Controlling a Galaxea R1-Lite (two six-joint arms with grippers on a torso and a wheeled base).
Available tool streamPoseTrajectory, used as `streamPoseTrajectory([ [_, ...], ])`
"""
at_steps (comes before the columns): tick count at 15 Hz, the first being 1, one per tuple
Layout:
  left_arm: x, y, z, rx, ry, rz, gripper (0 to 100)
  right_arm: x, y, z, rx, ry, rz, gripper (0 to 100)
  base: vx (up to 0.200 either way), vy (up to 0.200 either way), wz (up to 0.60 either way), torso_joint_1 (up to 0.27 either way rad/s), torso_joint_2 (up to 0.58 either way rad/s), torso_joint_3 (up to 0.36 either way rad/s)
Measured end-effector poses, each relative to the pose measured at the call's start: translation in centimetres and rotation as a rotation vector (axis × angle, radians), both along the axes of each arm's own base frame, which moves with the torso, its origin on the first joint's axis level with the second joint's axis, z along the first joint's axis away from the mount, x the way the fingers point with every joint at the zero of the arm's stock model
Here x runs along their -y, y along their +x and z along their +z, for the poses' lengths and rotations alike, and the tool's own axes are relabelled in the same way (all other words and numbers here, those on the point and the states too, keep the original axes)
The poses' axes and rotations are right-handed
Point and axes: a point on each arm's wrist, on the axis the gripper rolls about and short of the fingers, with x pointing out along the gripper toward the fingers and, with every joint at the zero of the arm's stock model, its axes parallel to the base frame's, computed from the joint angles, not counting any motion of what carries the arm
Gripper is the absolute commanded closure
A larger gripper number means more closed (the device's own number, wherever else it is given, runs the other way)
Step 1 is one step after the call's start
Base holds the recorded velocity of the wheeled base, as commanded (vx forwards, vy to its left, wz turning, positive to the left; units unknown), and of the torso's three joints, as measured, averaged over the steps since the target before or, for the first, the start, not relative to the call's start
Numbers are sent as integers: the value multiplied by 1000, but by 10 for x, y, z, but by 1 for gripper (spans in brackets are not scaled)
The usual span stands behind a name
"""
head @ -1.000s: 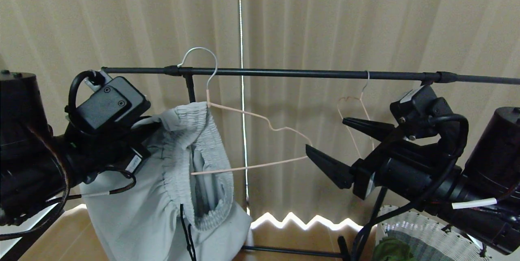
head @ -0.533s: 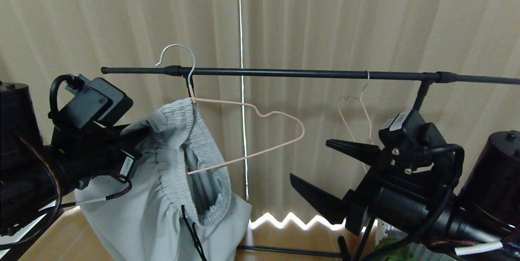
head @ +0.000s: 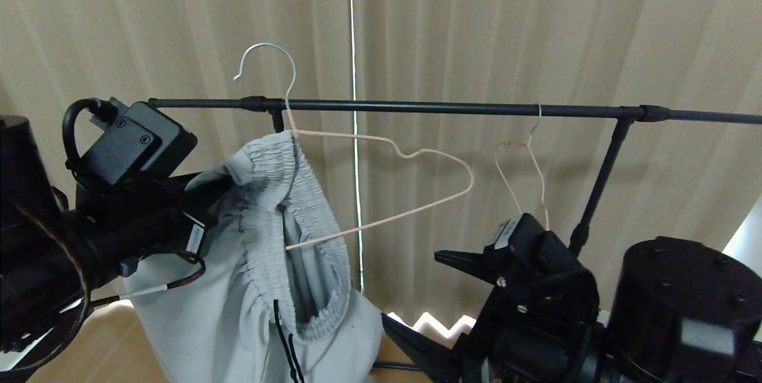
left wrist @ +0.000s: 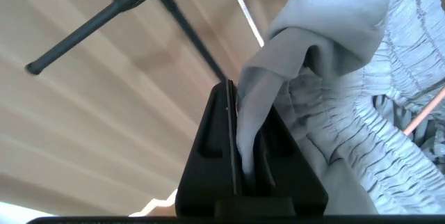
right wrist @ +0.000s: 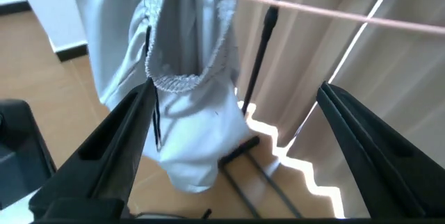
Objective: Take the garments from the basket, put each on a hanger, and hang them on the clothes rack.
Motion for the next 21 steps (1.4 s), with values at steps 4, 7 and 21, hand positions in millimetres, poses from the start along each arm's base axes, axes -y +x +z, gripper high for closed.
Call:
streamPoseTrajectory([
  [4, 13, -12, 5, 11, -50, -77, 100, -22, 14, -9, 13, 3, -27, 0, 0, 0, 0, 0, 0, 0],
  [7, 19, -19, 8, 23, -56, -118, 100, -36, 25, -17, 8, -12, -46, 0, 0, 0, 0, 0, 0, 0],
  [21, 7, -22, 4, 31, -22, -83, 100, 1, 54, -42, 5, -56, -276, 100, 0, 0, 0, 0, 0, 0],
])
